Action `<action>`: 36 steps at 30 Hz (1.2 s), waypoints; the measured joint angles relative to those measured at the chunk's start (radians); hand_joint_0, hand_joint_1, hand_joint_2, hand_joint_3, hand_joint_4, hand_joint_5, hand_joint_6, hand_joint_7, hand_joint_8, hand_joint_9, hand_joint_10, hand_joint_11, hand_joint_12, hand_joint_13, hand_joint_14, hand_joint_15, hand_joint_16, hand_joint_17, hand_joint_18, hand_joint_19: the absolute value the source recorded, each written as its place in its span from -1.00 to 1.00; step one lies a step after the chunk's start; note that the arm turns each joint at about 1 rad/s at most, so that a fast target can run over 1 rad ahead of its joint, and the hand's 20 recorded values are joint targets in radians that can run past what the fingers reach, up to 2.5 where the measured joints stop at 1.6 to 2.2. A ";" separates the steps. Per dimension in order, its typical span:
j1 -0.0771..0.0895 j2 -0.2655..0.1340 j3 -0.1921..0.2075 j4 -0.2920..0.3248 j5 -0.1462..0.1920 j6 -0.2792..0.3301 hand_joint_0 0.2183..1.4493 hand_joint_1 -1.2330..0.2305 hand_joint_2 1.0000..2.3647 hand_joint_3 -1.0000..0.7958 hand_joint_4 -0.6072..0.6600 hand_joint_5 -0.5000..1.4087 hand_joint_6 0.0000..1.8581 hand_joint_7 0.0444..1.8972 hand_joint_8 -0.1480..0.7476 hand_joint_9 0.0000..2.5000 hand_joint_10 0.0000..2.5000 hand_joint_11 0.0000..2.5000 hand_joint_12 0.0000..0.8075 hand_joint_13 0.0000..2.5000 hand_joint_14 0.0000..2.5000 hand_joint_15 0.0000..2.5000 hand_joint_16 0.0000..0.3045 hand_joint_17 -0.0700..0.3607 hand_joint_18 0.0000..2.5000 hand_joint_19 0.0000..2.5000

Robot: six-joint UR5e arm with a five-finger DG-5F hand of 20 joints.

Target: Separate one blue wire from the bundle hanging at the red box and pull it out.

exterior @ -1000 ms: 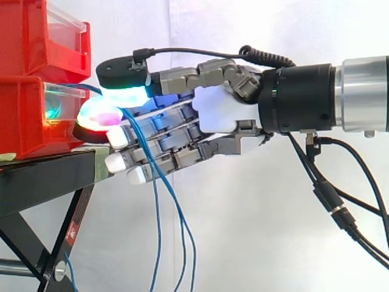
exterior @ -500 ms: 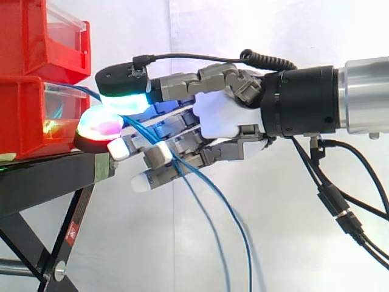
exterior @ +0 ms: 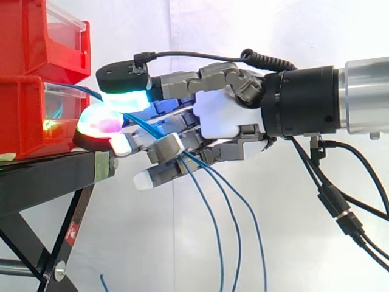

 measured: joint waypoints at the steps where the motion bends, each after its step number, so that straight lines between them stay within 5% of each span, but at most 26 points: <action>1: -0.001 0.000 0.000 0.000 0.000 0.009 -0.36 -0.26 -0.98 0.03 0.27 -0.67 -0.03 -0.23 0.24 -0.20 -0.99 -0.24 0.05 0.21 -0.99 0.11 -0.56 0.02 -0.30 -0.60; 19: -0.006 0.012 0.001 -0.041 -0.002 0.082 -0.36 -0.26 -0.98 -0.02 0.31 -0.68 -0.04 -0.21 0.21 -0.20 -0.99 -0.19 0.01 0.19 -0.99 0.12 -0.58 0.00 -0.31 -0.56; 36: -0.021 0.044 0.001 -0.113 -0.006 0.088 -0.38 -0.30 -0.97 -0.08 0.27 -0.69 -0.04 -0.17 0.13 -0.22 -0.99 -0.16 -0.10 0.14 -0.99 0.16 -0.62 -0.07 -0.36 -0.53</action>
